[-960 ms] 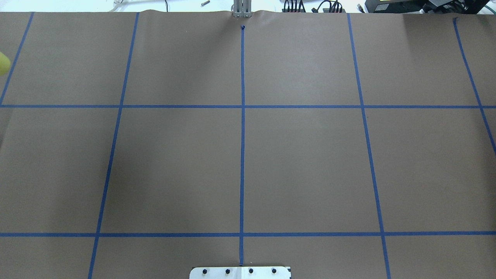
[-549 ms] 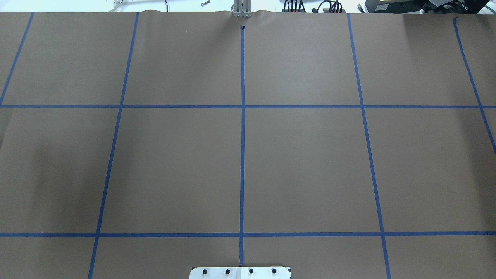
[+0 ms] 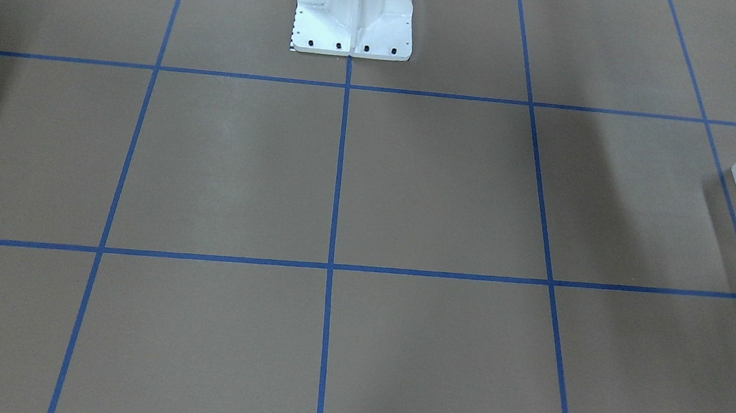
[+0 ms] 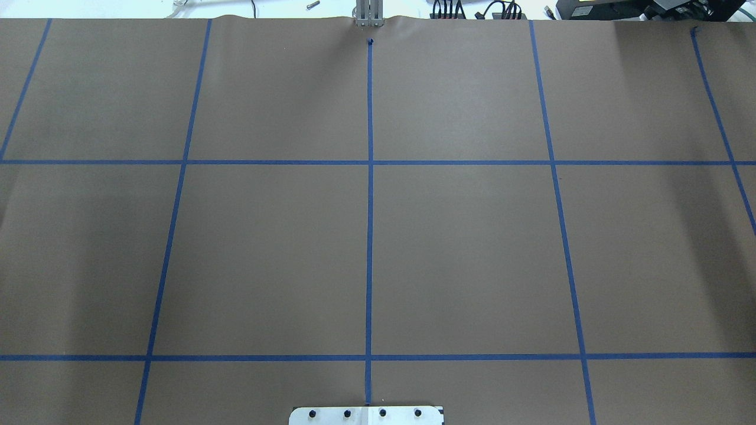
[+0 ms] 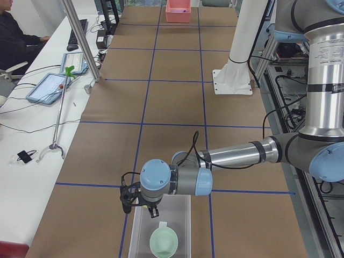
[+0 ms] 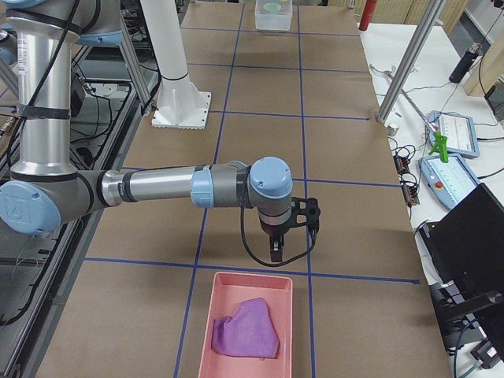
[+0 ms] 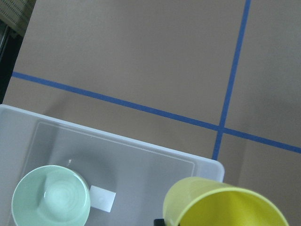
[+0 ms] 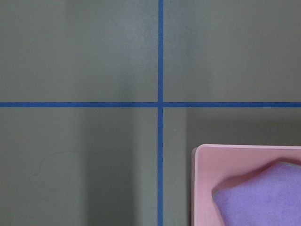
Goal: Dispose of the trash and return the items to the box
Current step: 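Lower the yellow cup into the clear bin beside the bowl and release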
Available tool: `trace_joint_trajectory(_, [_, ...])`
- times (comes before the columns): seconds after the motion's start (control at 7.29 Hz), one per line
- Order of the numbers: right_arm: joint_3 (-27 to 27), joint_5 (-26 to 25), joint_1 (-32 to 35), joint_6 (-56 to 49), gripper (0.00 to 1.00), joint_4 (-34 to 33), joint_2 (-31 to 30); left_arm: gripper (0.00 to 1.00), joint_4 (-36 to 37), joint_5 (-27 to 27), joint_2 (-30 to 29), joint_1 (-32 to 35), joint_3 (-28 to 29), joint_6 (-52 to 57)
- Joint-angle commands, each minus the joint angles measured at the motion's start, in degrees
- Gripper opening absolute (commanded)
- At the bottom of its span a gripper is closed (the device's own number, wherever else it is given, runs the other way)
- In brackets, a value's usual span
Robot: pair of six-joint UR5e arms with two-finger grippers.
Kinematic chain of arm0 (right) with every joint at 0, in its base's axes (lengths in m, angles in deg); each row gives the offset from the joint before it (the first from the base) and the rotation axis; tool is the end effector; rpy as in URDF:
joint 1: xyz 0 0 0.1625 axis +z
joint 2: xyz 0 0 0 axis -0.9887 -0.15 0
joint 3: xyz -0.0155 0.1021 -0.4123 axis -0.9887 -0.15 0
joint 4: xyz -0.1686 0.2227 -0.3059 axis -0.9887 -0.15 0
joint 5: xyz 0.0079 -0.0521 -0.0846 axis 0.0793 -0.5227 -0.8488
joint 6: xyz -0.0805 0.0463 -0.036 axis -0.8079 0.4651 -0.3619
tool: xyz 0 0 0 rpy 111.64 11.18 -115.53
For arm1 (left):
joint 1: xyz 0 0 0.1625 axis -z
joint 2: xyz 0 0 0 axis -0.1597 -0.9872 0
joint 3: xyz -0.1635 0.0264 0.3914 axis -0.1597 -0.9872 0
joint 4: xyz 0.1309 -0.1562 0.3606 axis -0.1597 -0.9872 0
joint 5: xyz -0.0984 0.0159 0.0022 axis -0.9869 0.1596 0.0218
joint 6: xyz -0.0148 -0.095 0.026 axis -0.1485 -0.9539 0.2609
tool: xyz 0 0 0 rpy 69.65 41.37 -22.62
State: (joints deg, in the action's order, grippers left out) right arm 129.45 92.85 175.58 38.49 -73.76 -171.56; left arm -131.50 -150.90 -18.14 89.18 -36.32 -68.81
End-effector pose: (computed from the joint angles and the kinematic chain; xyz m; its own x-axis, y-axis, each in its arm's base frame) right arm 0.0946 -0.4462 0.5814 0.6947 0.0110 0.7193 -0.0980 0.9920 0.0794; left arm -0.1276 -0.4413 0.7266 0.6066 -0.3591 -0.7093 0.3839 0.9136 -0.1342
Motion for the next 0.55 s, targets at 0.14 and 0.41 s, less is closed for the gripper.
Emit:
trace_joint_trajectory(0.14, [0.79, 0.01, -1.57, 1.97, 1.00, 0.20, -0.09, 0.00, -10.10, -0.28, 2.94, -6.41, 2.69, -8.71])
trace_joint_trajectory(0.41, [0.97, 0.01, -1.66, 1.97, 1.00, 0.20, -0.09, 0.00, -10.37, -0.37, 4.17, -11.25, 2.69, -9.25])
